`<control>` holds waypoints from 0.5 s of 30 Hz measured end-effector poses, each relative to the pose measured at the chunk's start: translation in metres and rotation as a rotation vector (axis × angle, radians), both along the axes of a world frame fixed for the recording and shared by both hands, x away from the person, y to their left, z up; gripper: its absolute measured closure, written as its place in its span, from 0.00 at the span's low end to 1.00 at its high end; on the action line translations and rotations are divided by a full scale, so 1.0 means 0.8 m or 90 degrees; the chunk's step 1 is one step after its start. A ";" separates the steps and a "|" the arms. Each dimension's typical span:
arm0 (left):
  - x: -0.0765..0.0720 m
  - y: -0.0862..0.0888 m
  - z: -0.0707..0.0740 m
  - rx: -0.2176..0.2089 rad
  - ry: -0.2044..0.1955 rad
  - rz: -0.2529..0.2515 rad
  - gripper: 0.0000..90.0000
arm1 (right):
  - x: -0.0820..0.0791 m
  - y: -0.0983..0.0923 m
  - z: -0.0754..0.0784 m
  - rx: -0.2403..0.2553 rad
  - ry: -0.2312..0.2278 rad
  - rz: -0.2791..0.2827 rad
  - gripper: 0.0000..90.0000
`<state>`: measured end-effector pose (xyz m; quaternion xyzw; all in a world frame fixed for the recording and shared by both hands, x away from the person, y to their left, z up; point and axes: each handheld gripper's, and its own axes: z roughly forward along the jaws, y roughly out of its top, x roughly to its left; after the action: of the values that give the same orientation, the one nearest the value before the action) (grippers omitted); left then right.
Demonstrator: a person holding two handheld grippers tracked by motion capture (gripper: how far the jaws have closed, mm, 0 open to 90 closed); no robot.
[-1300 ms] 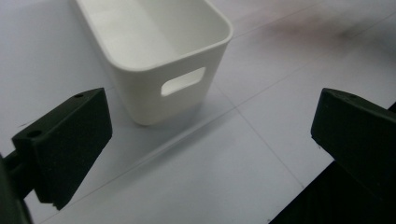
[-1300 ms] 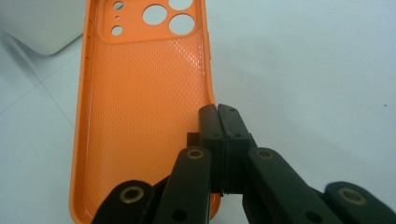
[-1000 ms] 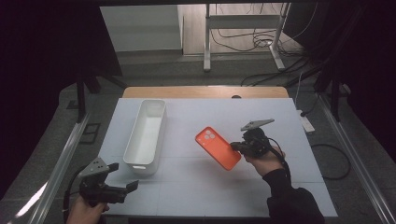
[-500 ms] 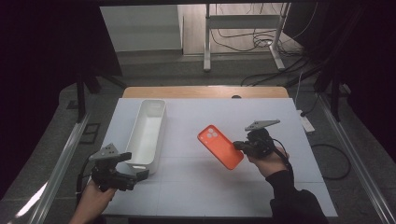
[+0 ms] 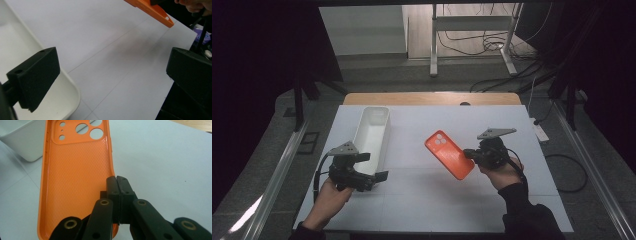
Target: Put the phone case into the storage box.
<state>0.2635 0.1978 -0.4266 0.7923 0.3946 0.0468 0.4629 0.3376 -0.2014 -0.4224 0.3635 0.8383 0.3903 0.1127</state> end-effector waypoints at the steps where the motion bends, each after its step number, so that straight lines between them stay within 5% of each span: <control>1: 0.002 -0.004 0.000 -0.002 0.001 -0.002 0.00 | 0.000 0.000 0.000 0.001 -0.001 -0.001 0.99; 15: 0.025 -0.031 0.005 -0.040 0.016 -0.028 0.00 | -0.003 0.004 0.007 0.008 -0.009 0.005 0.99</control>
<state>0.2838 0.1732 -0.4226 0.7864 0.3842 0.0144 0.4834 0.3348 -0.1985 -0.4168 0.3583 0.8365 0.3985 0.1148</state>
